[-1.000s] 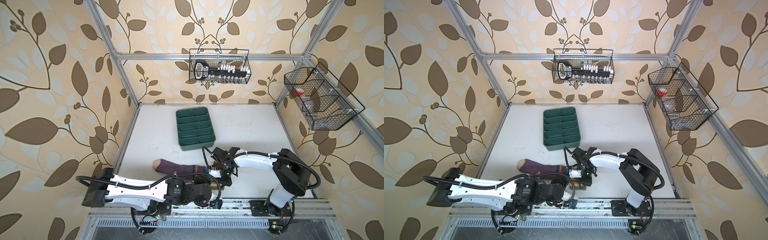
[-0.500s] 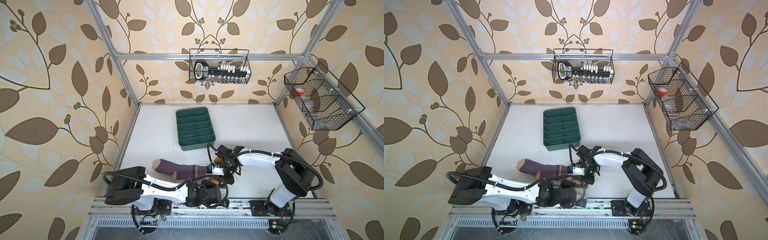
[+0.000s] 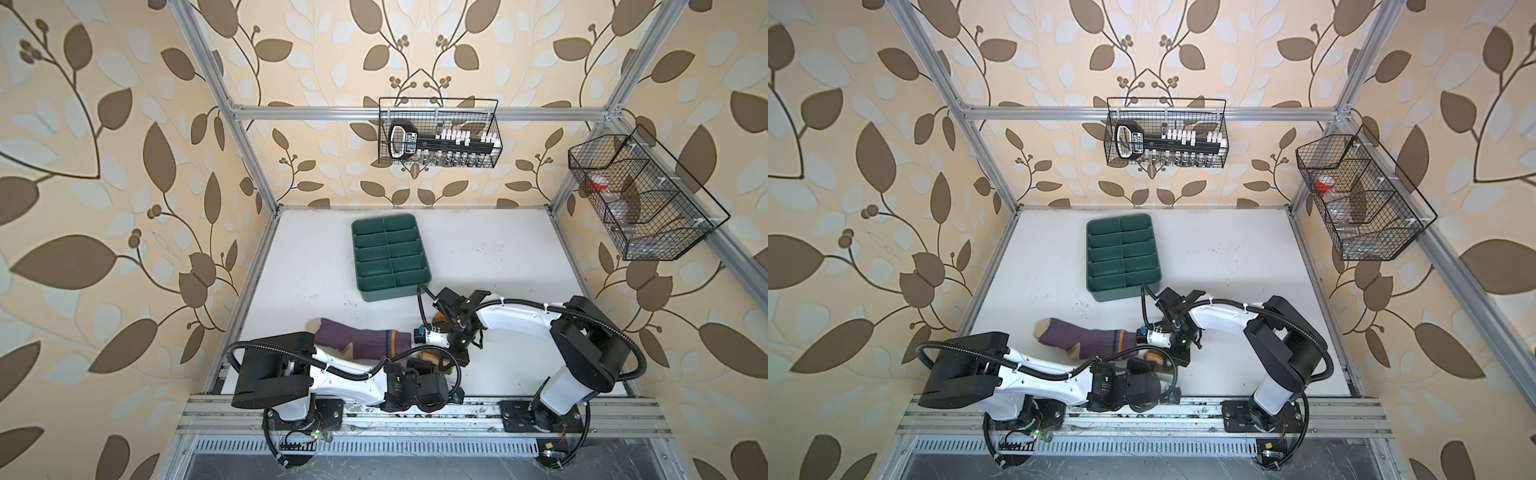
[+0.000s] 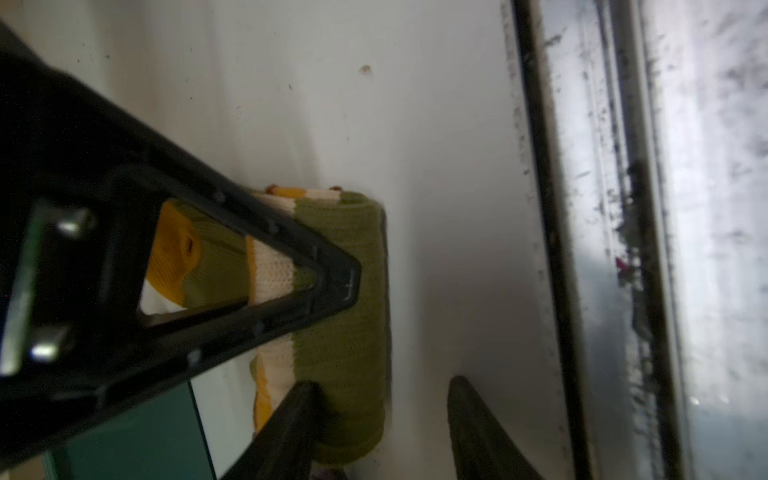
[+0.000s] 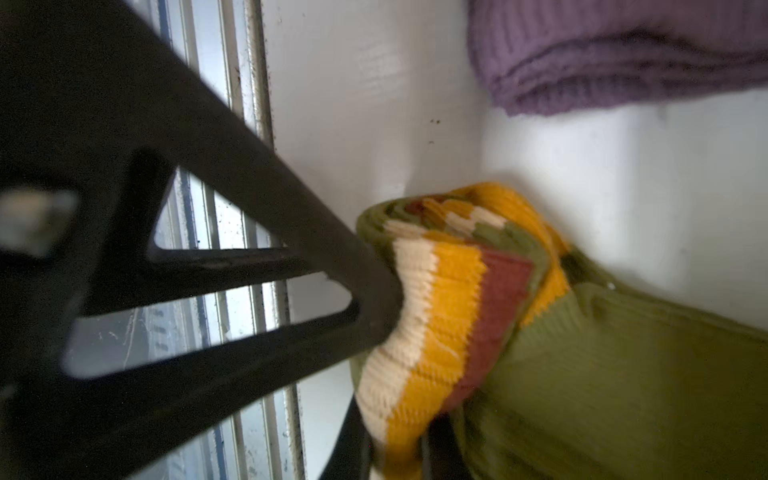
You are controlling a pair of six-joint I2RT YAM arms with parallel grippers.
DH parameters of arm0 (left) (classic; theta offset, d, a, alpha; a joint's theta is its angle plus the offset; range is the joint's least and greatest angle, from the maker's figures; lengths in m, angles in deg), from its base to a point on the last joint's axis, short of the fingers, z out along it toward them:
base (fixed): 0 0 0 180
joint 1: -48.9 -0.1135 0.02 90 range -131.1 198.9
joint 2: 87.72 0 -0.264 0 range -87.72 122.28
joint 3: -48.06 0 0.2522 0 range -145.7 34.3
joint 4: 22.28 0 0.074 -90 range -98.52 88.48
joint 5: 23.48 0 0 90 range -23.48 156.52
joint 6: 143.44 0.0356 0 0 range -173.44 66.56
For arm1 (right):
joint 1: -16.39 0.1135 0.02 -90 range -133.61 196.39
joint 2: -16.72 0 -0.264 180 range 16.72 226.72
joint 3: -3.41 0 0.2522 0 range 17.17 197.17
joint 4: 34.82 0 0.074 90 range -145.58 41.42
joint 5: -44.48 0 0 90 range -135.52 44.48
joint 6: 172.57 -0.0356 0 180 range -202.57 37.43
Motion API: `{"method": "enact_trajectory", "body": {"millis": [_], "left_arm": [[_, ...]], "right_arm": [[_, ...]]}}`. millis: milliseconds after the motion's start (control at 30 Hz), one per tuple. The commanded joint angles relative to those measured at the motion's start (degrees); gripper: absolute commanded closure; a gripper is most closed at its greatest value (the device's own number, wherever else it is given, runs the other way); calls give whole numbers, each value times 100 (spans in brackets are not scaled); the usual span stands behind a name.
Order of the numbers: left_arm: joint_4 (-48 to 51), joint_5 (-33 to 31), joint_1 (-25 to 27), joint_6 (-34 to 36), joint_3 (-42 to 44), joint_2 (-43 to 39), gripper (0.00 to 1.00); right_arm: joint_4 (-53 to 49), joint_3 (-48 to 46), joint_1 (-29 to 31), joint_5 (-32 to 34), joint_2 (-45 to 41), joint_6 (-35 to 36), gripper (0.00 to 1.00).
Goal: Roll the socks
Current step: 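Hold the roll with the left gripper while the right gripper releases and withdraws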
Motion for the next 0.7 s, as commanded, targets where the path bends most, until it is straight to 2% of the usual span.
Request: {"method": "enact_trajectory", "body": {"millis": [0, 167, 300, 567, 667], "left_arm": [[-207, -471, -106, -6, 115, -91, 43], [-243, -591, -109, 168, 159, -242, 39], [-402, -639, -148, 276, 127, 41, 41], [-622, -372, -285, 369, 28, 468, 56], [-607, -160, -282, 378, 4, 476, 67]], "right_arm": [[98, -238, 7, 482, 268, 178, 95], [81, -213, -4, 449, 287, 178, 96], [66, -203, -5, 442, 274, 178, 96], [78, -211, -5, 397, 221, 182, 96], [135, -211, -9, 436, 252, 144, 96]]}}
